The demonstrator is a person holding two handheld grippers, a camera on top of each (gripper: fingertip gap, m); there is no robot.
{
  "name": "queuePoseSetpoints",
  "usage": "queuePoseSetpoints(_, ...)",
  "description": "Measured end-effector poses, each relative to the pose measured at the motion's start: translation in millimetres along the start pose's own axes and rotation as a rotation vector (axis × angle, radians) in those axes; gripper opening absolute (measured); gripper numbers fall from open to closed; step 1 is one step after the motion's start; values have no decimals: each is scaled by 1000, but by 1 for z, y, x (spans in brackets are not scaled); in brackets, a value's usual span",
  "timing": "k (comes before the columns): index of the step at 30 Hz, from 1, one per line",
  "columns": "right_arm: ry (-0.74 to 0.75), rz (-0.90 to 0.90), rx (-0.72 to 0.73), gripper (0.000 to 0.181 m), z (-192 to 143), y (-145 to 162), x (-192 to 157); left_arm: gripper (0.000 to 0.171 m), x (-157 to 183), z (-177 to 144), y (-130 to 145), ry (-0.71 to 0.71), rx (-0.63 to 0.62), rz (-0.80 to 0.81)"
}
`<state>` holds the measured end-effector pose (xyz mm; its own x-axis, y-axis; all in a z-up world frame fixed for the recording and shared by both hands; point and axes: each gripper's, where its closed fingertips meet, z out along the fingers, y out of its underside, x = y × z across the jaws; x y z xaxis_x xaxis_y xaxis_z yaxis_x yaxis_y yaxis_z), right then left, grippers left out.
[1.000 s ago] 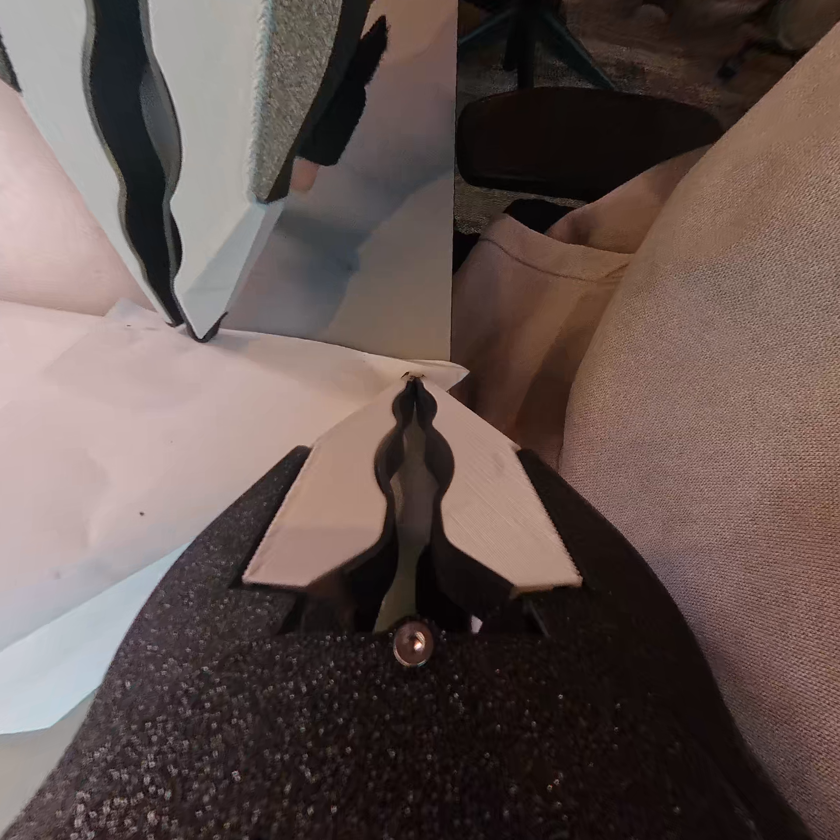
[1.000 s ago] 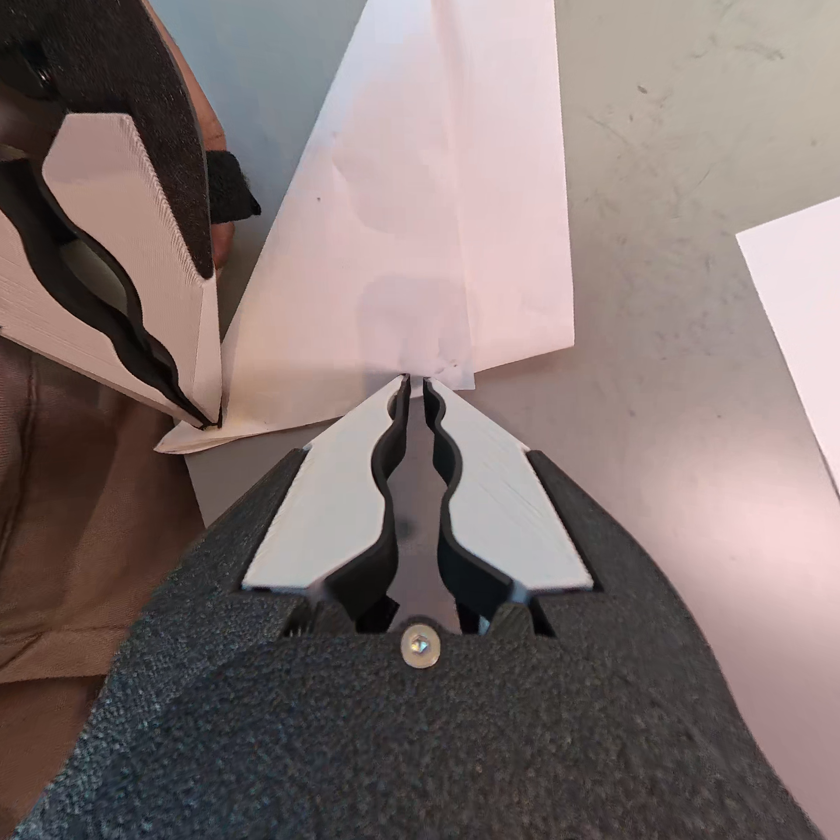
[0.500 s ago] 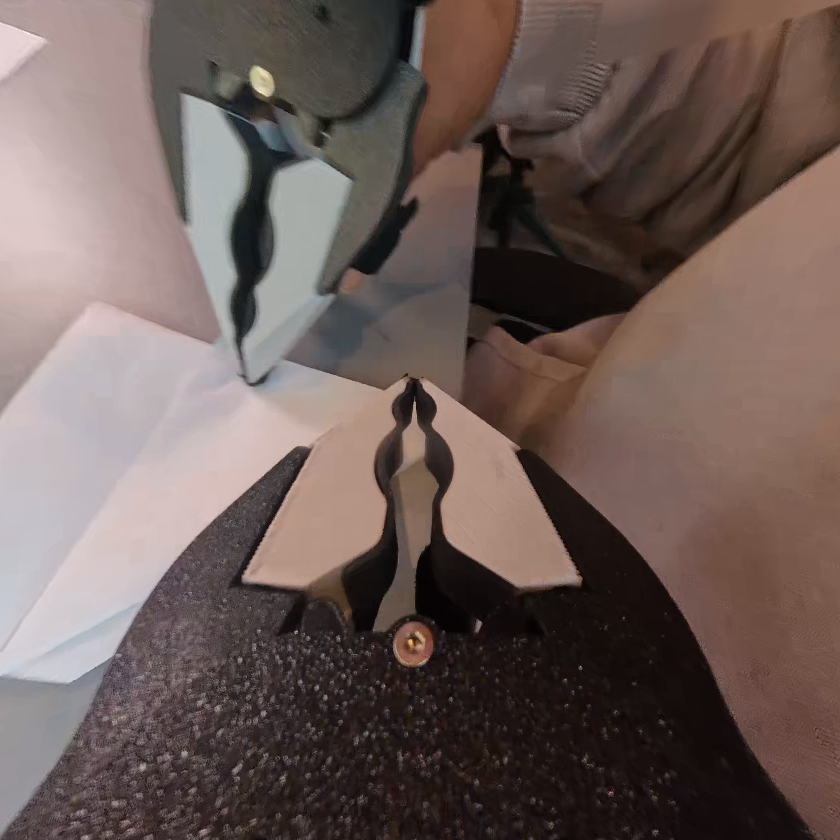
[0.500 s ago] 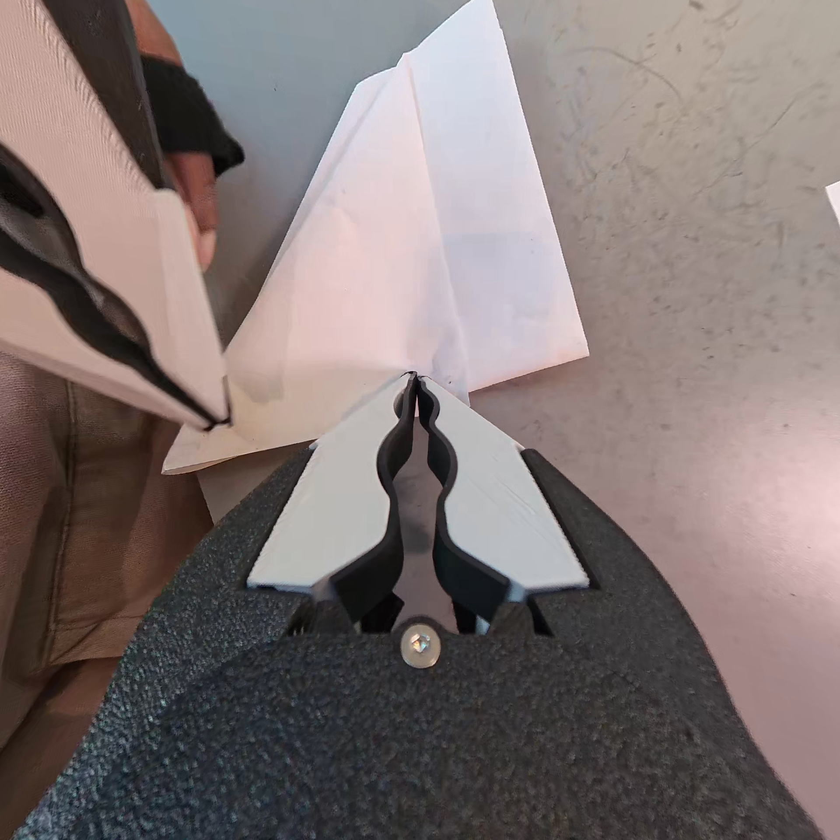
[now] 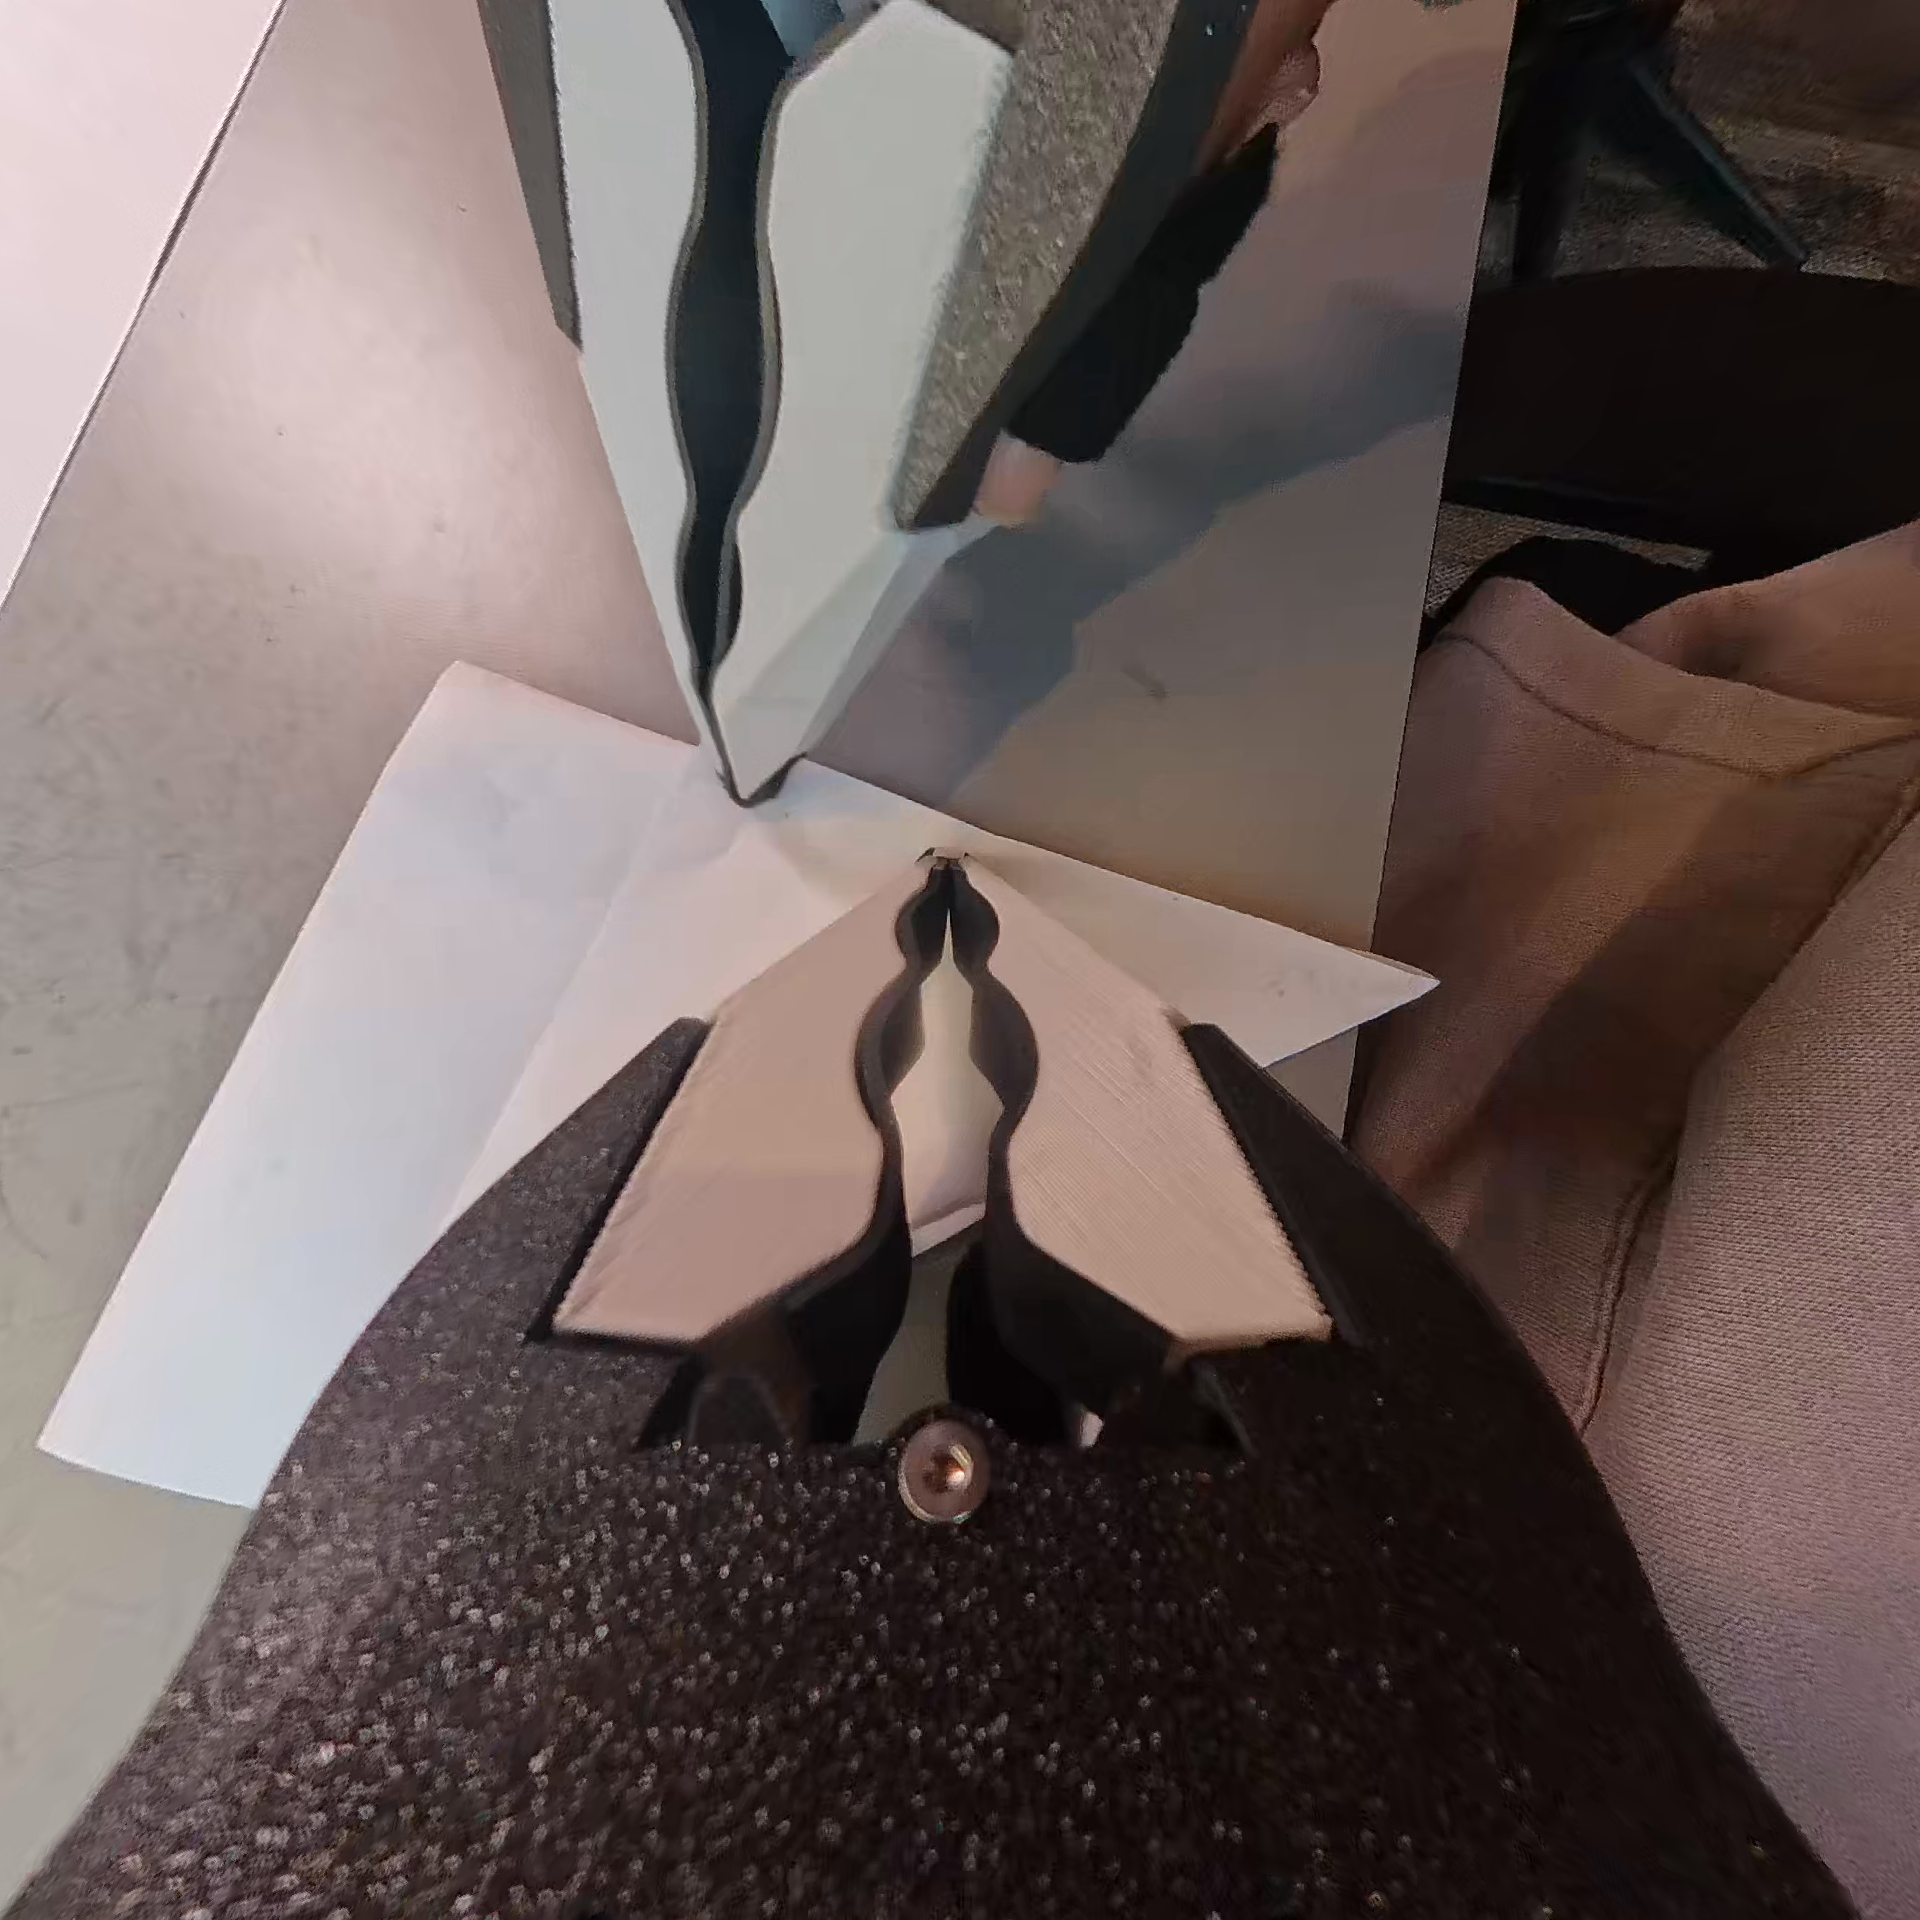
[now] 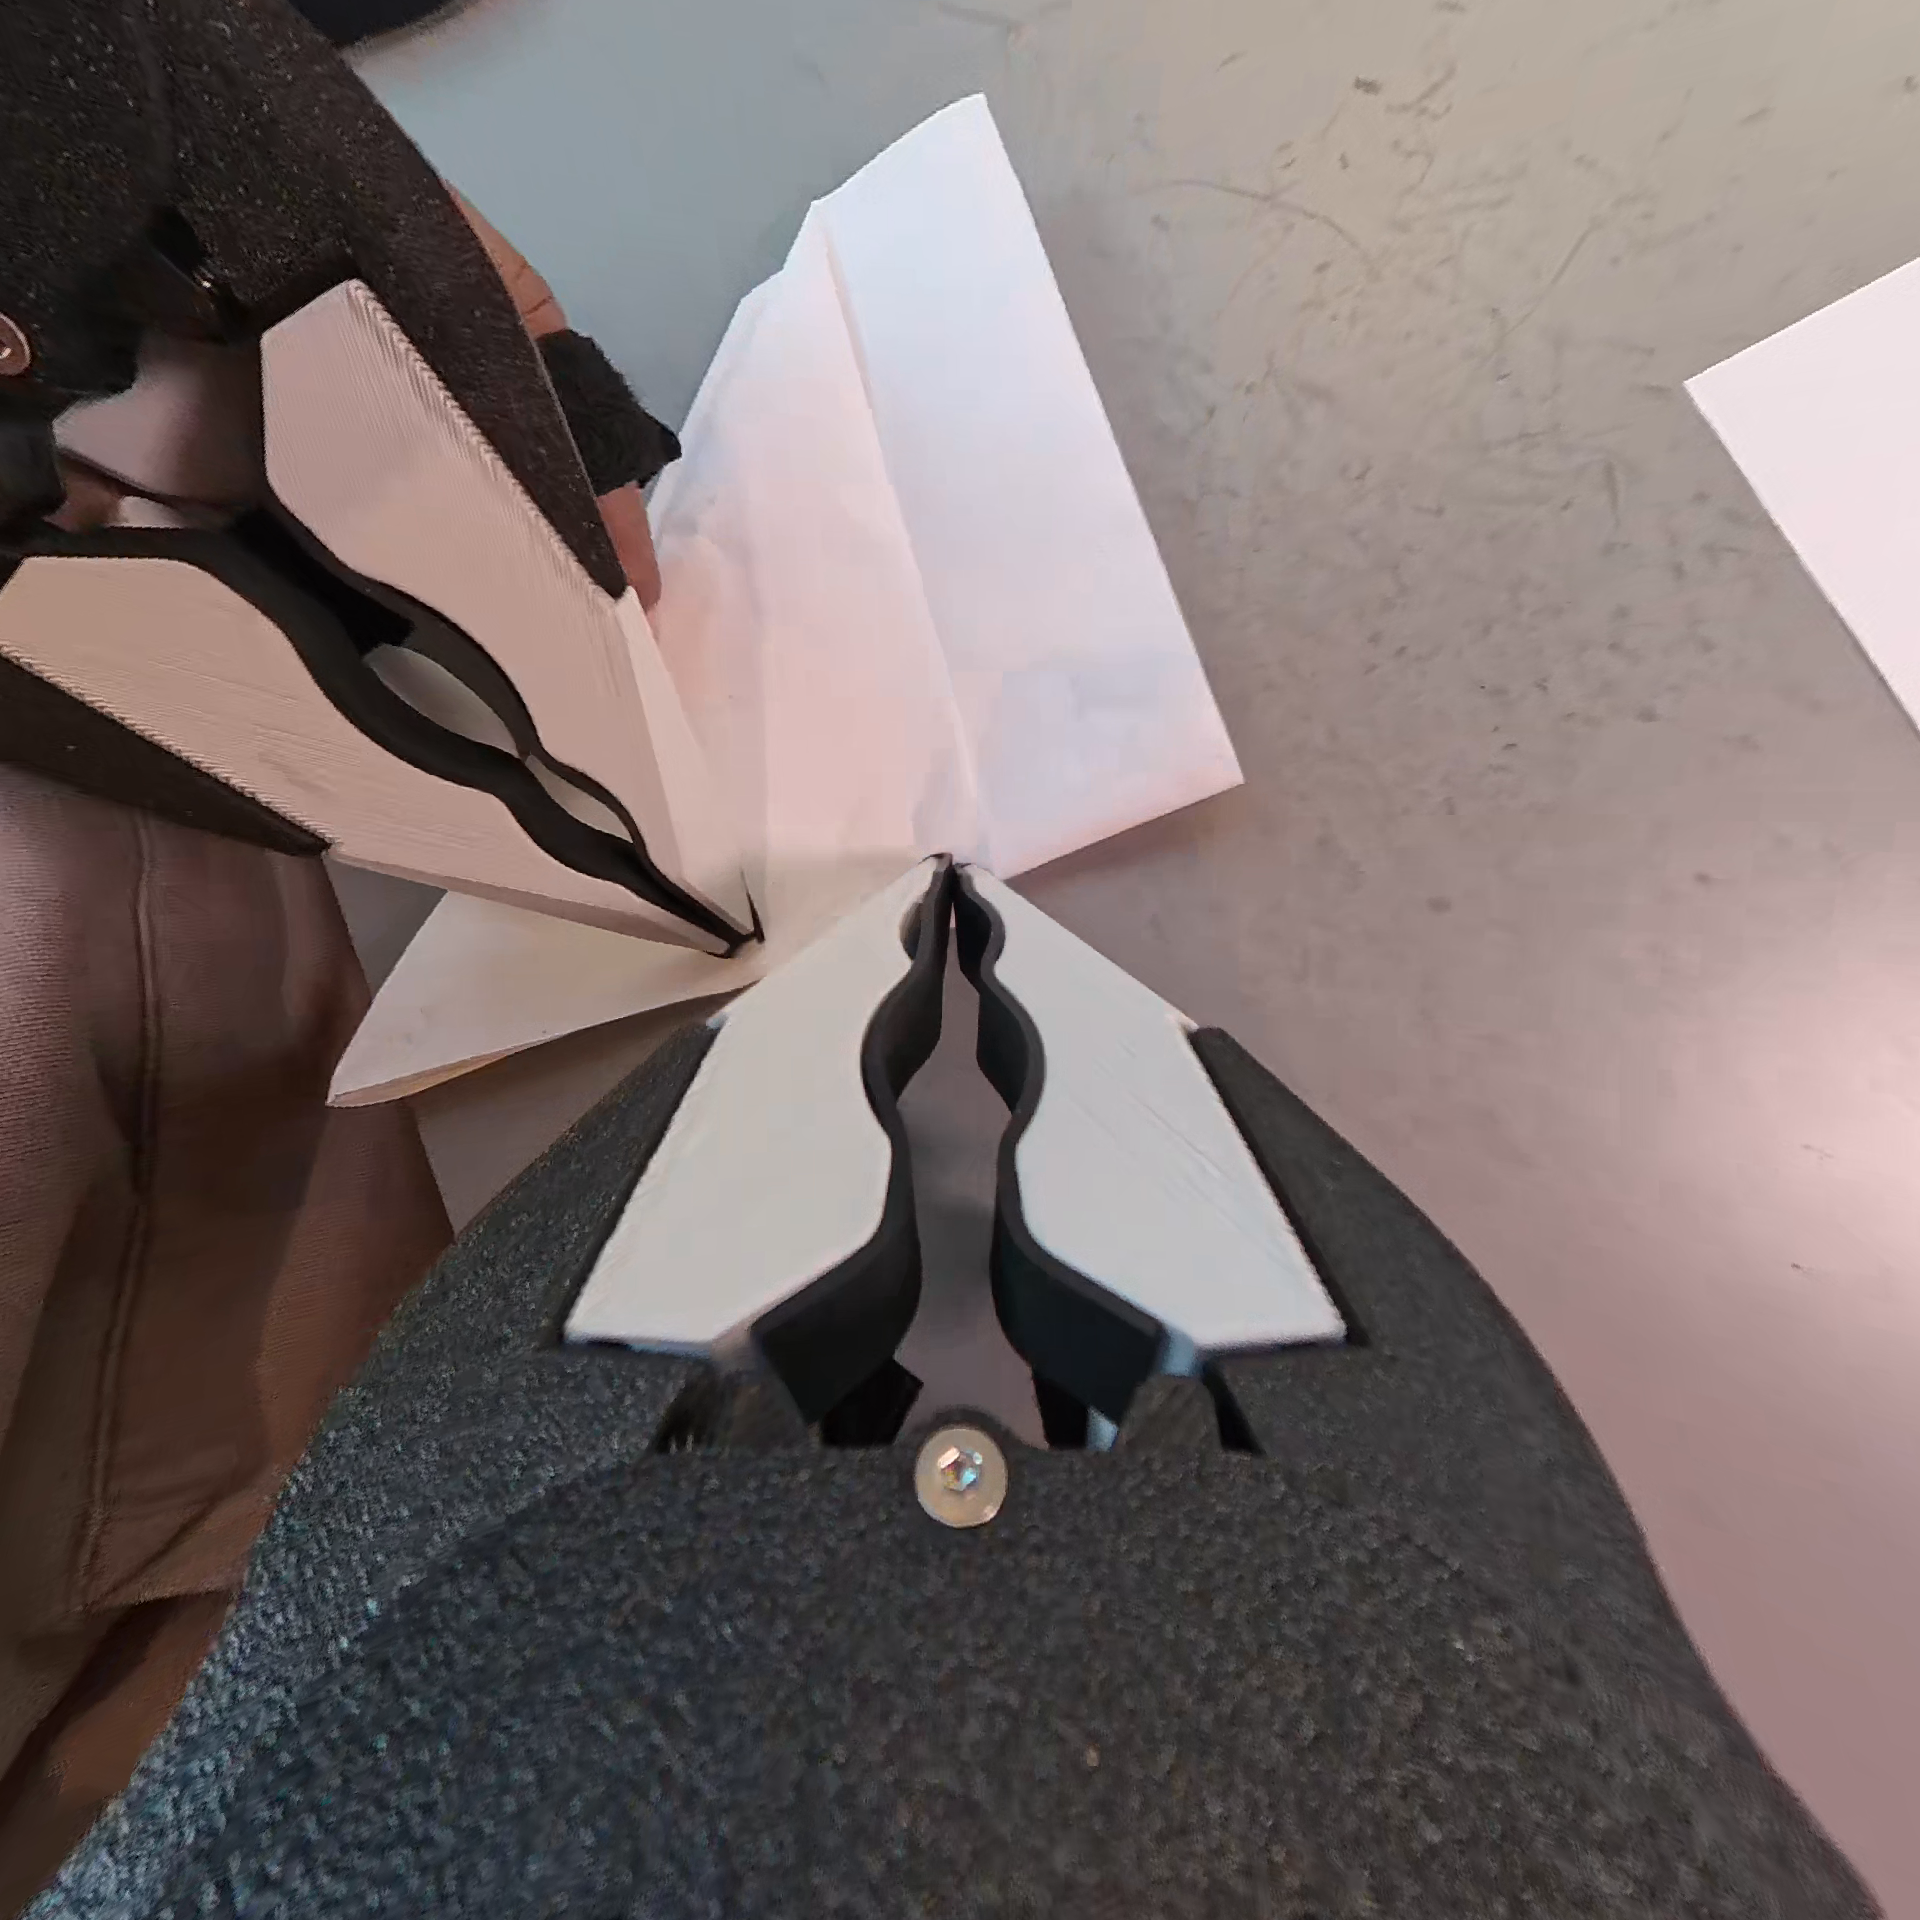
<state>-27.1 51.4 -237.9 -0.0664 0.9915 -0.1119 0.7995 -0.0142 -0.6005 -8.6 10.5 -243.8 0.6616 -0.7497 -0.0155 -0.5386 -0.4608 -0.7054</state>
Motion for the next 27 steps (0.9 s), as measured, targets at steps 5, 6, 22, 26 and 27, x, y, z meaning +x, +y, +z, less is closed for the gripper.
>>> queuePoseSetpoints(5,6,-44,-28,0,4,1,4,0,0,0,0,12,-3,16)
queuePoseSetpoints(6,8,-56,-42,0,5,2,4,0,0,0,0,16,-3,18)
queuePoseSetpoints(22,-92,12,-75,0,12,-9,15,0,1,0,0,9,1,60)
queuePoseSetpoints(26,-90,23,-71,0,12,-11,20,0,1,0,0,9,2,63)
queuePoseSetpoints(27,-87,18,-78,0,12,-11,20,0,1,0,0,10,3,63)
